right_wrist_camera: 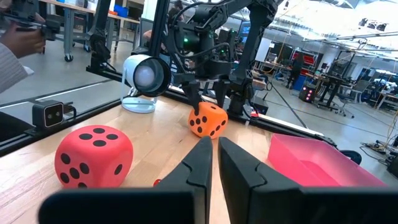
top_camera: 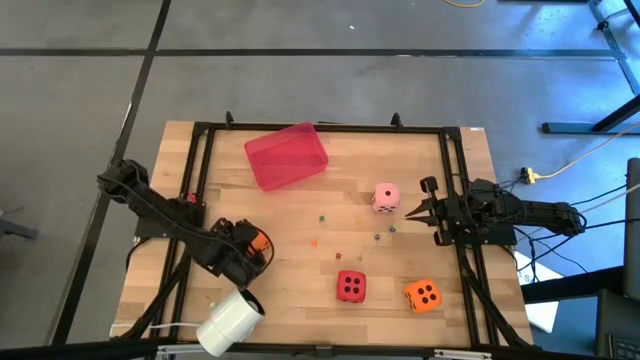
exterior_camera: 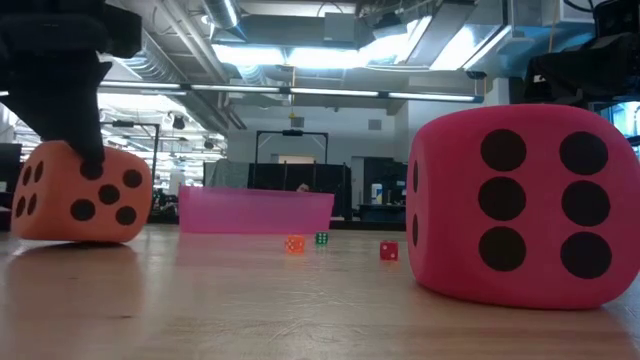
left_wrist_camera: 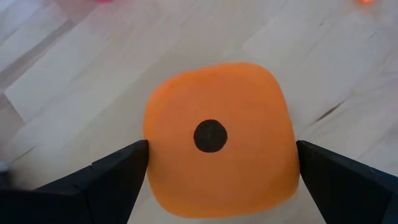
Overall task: Pick & Place Dice
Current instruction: Put the left large orange die into the red bin
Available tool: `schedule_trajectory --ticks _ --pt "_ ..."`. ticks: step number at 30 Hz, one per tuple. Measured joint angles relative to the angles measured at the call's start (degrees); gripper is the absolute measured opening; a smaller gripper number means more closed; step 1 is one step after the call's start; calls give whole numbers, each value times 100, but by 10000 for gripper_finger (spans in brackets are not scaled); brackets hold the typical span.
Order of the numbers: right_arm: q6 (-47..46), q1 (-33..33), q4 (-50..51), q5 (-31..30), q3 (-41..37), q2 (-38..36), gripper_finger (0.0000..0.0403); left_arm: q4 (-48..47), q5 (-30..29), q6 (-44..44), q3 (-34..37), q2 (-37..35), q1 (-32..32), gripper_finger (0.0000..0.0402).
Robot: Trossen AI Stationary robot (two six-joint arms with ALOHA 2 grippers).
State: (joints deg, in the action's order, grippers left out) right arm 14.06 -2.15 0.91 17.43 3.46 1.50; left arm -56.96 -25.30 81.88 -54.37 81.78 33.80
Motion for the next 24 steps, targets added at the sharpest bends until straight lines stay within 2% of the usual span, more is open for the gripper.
schedule_trajectory --ticks 12,21,24 --pt "-1 -2 0 0 0 -1 29 119 197 413 -2 -7 -17 400" --pt "-2 -2 0 0 0 -2 29 148 125 198 -2 -4 -15 400" --pt "0 -1 1 0 0 -2 29 91 93 447 -2 -2 -18 400"
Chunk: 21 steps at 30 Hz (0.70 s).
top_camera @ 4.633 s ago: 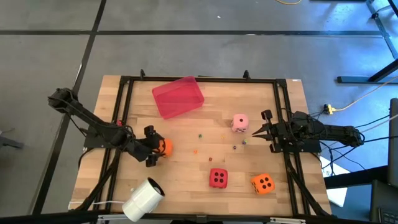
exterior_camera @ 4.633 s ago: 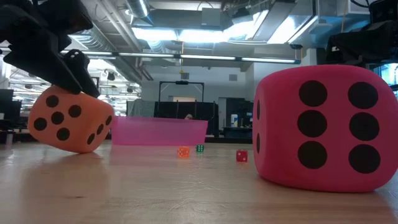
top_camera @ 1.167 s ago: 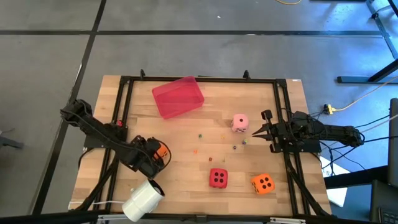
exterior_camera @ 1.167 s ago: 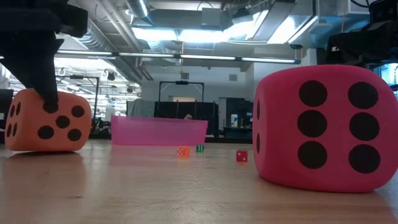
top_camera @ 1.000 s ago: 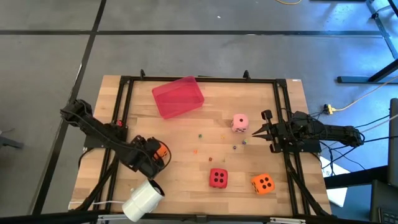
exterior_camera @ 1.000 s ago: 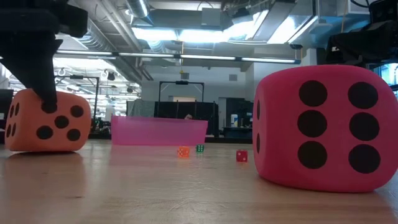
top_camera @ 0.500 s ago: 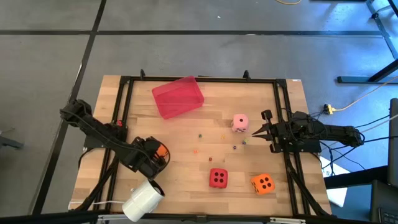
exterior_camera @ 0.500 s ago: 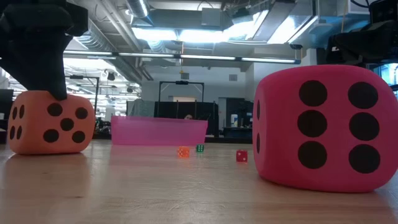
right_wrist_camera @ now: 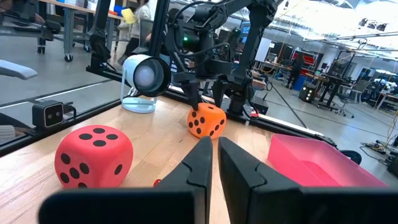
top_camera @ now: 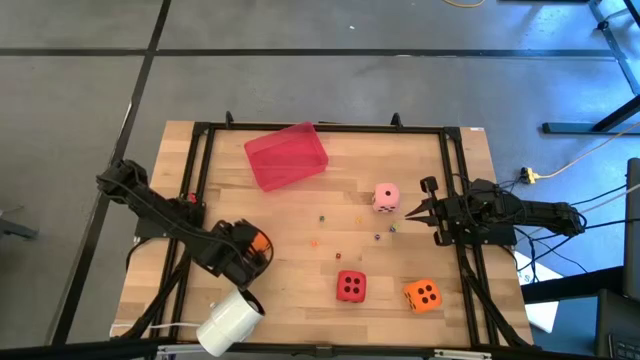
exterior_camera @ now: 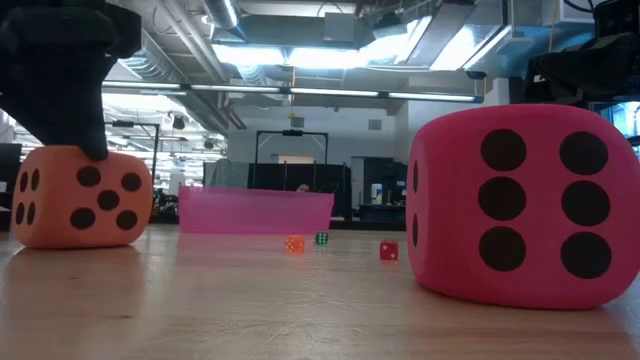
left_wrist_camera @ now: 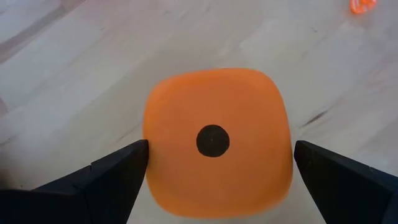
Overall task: Pick & Place Dice
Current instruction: Put the left large orange die into the red bin
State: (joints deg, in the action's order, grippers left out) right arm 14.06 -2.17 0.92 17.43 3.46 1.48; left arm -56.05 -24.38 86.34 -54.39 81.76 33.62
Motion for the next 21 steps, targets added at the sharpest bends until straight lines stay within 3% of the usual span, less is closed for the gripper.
schedule_trajectory --ticks 4,21 --pt "0 1 1 0 0 2 29 -49 -13 368 2 0 -10 400" --pt "-1 1 -1 0 0 0 29 49 229 260 7 334 -8 399"
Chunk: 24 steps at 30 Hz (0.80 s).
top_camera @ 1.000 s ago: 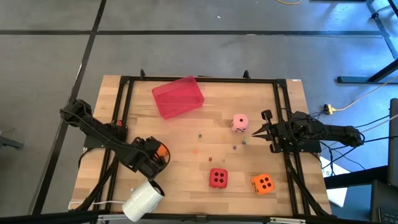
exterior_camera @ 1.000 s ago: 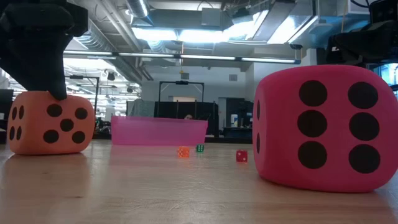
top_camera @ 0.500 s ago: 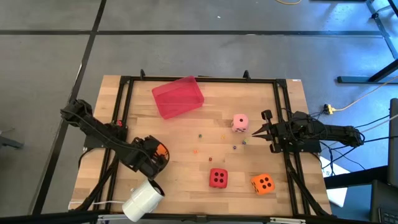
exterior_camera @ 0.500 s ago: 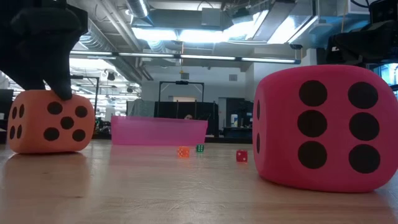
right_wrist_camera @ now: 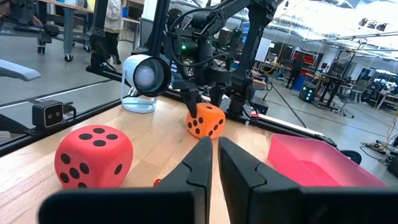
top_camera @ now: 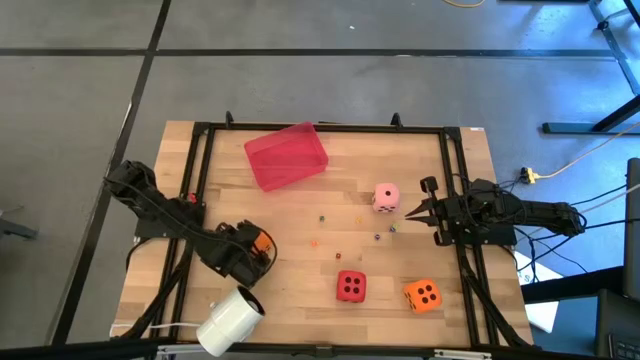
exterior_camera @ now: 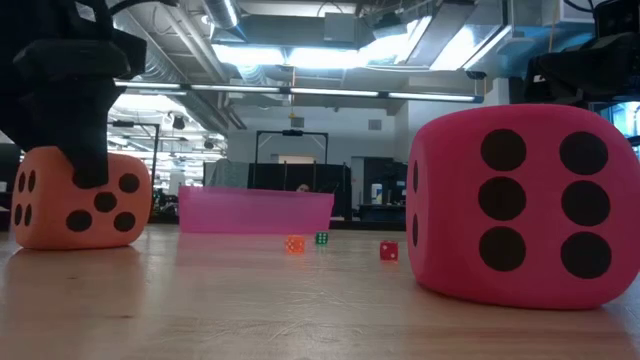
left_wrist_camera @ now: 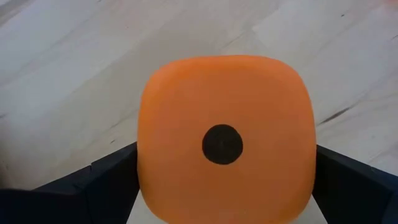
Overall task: Pick & Place Dice
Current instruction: Put the left large orange die into the red bin
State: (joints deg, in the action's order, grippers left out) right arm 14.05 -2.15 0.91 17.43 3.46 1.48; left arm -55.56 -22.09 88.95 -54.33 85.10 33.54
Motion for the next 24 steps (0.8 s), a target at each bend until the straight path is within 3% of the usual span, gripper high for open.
schedule_trajectory --ticks 8,18,24 --pt "2 0 2 0 0 0 29 48 -169 -217 0 -2 0 366" --pt "2 0 0 0 0 0 29 51 -413 -373 -4 -288 -99 362" --pt "2 -1 0 0 0 0 29 -158 -1530 -1304 -343 -653 -429 362"
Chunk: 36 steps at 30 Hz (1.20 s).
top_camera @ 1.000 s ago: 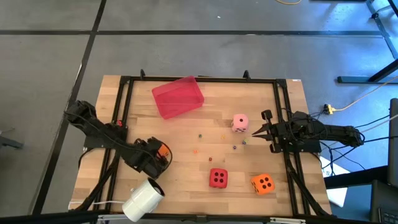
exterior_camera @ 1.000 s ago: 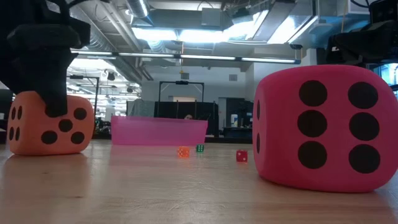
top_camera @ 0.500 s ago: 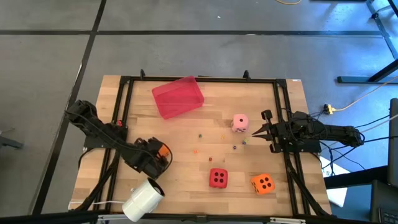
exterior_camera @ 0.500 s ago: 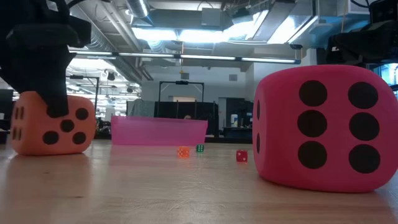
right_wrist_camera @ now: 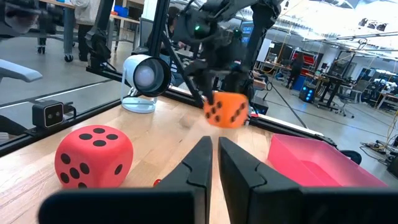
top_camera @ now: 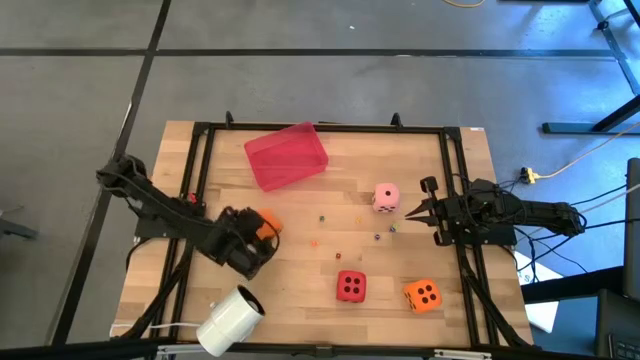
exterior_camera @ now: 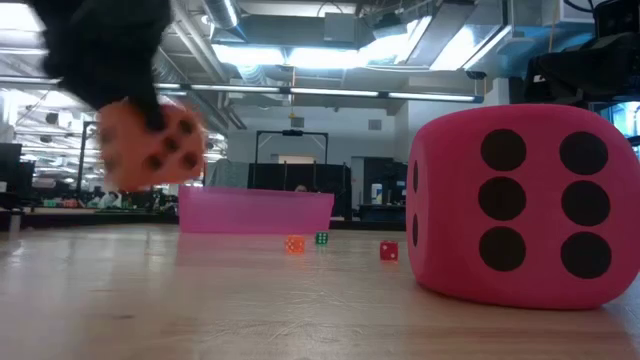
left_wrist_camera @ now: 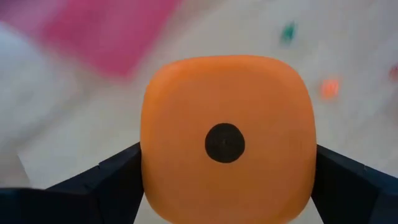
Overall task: Pick & Place Dice
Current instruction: Put the left large orange die into the red bin
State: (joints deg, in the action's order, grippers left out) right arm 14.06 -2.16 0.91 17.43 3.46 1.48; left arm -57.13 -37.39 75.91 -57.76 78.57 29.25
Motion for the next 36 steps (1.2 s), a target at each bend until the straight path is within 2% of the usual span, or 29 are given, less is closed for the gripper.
schedule_trajectory --ticks 5,13,15,17,23,26,30,36 --pt "-1 -1 0 0 0 2 29 5 -648 -1688 -281 -154 -717 362" --pt "-2 1 0 0 0 0 29 471 -1441 -4115 -418 -164 -2367 362" --pt "-2 0 0 0 0 0 29 522 -1225 -4652 -418 -164 -2789 362" --pt "-1 0 1 0 0 1 29 621 -771 -5102 -418 -160 -3253 363" --pt "-2 -1 0 0 0 2 29 1041 305 -5951 -418 -118 -4625 364" --pt "-1 -1 2 0 0 1 29 1022 401 -6469 -418 -119 -5101 364" --pt "-2 -1 0 0 0 0 29 1187 487 -6728 -405 -115 -5640 365" --pt "-2 -1 0 0 0 0 29 1306 1059 -7423 -330 -85 -6103 365"
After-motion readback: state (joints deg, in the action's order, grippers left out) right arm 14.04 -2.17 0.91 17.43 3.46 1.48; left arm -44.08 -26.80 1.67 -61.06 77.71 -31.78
